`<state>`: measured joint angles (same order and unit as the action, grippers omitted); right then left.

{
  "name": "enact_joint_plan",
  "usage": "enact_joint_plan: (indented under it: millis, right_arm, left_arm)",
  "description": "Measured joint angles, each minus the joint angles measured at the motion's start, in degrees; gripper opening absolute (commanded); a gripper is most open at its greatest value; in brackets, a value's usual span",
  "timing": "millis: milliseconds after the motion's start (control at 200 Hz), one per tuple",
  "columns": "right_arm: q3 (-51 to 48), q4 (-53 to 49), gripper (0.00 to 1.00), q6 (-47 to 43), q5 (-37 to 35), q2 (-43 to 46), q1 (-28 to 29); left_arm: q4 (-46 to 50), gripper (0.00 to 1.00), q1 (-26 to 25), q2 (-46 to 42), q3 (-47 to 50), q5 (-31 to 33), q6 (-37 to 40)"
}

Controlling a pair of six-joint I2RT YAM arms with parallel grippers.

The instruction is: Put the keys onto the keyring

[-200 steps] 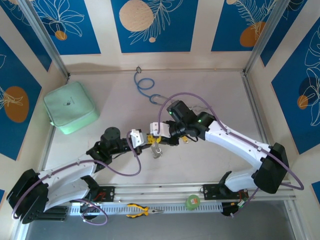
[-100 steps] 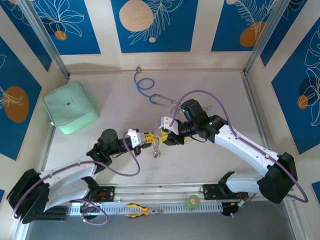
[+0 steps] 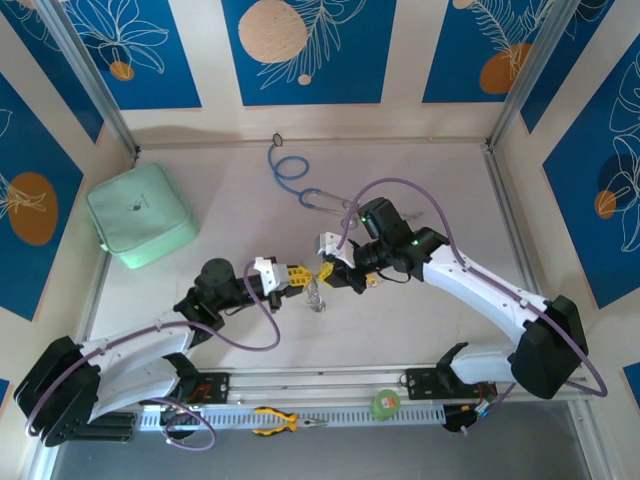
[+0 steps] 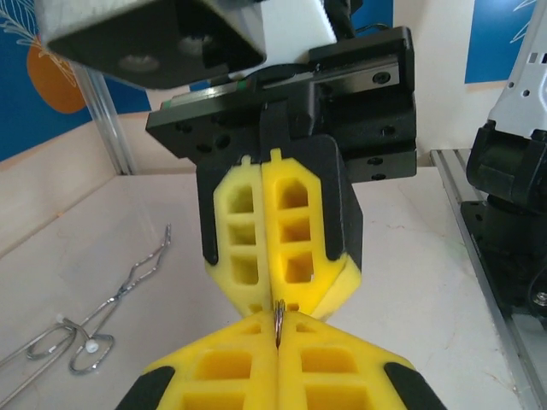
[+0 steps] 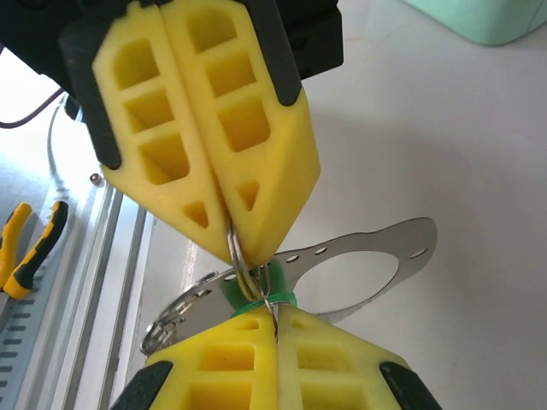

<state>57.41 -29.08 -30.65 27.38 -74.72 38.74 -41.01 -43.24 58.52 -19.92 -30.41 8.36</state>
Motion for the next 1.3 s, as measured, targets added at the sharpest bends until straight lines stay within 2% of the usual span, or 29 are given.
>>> enact_joint_plan:
  millis: [140, 290, 400, 665, 760, 870, 955, 965, 1035, 1085, 1190, 1300]
  right_arm:
    - [0.0, 0.7, 0.32, 2.5, 1.2, -1.0, -0.5]
    - [-2.6, 4.9, 0.36, 3.1, 1.7, 2.4, -1.7]
    - [-4.9, 7.2, 0.33, 3.1, 2.7, 5.6, -2.0]
    - [-5.0, 9.8, 0.25, 3.1, 4.7, 5.7, -1.6]
    - [-5.0, 10.4, 0.18, 3.1, 5.5, 5.2, -1.5]
    - [-5.0, 10.5, 0.00, 3.1, 6.5, 4.7, -1.2]
    - [-5.0, 10.6, 0.00, 2.7, 6.5, 4.6, -1.3]
    - [-5.0, 10.7, 0.00, 2.6, 6.5, 4.6, -1.3]
    - [-4.9, 10.4, 0.00, 2.6, 6.3, 4.6, -1.2]
    - [-4.5, 9.6, 0.00, 2.2, 5.8, 4.5, -1.1]
    - [-2.4, 6.4, 0.00, 0.0, 2.2, 4.0, -0.2]
    - [0.7, 2.0, 0.00, -3.1, -3.8, 3.1, 1.9]
  left_arm:
    - [-0.4, 0.00, 0.0, 0.4, 0.0, -0.4, -0.6]
    - [-2.6, 0.00, 0.0, 0.4, 0.0, -1.1, -0.6]
    - [-3.5, 0.00, 0.0, 0.5, 0.0, -1.4, -1.0]
    - [-4.4, 0.00, 0.0, 1.1, 0.0, -2.1, -1.9]
    - [-4.6, 0.00, 0.0, 1.2, 0.0, -2.1, -2.1]
    - [-4.6, 0.00, 0.1, 1.3, 0.0, -1.8, -2.2]
    - [-4.6, 0.00, 0.3, 1.3, 0.0, -1.5, -2.4]
    - [-4.6, 0.01, 0.3, 1.3, 0.0, -1.5, -2.4]
    - [-4.3, 0.28, 0.3, 1.3, 0.0, -1.0, -2.4]
    - [-3.7, 0.38, 0.2, 0.9, 0.0, -0.3, -1.5]
    - [0.2, 0.40, 0.1, -1.3, -0.1, 1.9, 0.8]
    - [6.0, 0.36, 0.1, -3.3, -0.9, 4.1, 4.4]
